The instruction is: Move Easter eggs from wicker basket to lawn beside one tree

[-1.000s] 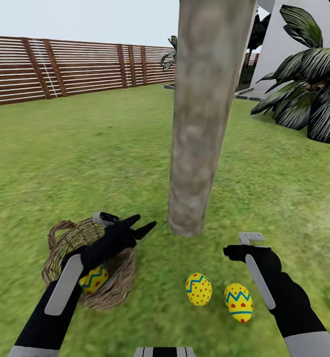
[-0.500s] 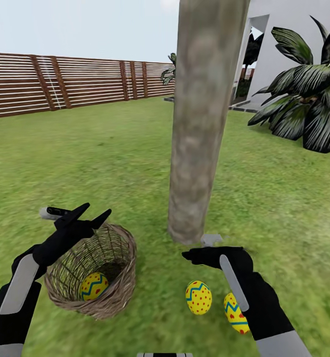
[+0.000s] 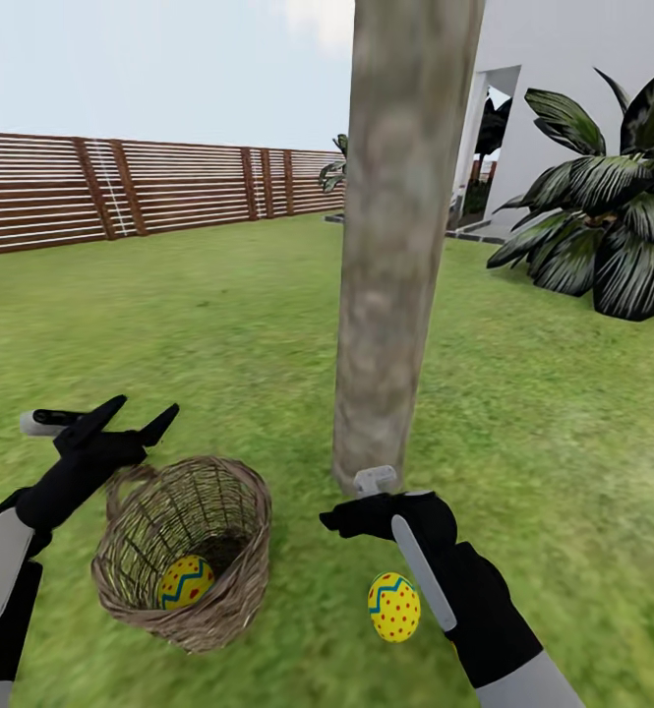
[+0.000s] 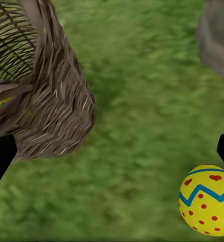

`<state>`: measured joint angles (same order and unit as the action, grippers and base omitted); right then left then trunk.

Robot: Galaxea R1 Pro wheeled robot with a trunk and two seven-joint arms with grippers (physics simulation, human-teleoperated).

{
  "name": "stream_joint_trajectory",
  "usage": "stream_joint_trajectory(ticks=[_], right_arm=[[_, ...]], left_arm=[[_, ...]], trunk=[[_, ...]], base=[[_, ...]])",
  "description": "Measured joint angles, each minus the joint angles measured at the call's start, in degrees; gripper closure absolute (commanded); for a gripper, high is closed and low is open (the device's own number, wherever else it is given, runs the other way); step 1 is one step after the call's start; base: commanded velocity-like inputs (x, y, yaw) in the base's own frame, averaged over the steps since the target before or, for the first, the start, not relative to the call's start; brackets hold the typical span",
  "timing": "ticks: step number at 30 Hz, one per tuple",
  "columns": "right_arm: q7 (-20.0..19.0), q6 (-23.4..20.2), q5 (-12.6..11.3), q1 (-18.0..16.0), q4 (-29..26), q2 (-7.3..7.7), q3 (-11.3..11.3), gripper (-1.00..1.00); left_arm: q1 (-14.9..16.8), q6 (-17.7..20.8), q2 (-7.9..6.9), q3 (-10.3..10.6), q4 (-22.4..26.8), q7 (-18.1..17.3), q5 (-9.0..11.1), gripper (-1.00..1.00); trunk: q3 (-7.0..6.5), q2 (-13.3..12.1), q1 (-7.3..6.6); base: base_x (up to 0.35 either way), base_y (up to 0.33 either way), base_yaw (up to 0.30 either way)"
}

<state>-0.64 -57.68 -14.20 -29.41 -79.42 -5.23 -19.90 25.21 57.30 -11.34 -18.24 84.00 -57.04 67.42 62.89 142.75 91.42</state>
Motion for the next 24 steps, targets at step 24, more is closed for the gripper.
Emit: stream_joint_trajectory(ticks=[24], right_arm=[[-0.06,0.00,0.17,0.00,-0.01,0.15,-0.07,-1.00]], left_arm=[[-0.84,-0.13,-1.82,-6.47,-0.81,-4.09,-0.09,-1.00]], trunk=[[-3.42,-7.64,-4.18]], base=[[0.000,0.000,0.065]])
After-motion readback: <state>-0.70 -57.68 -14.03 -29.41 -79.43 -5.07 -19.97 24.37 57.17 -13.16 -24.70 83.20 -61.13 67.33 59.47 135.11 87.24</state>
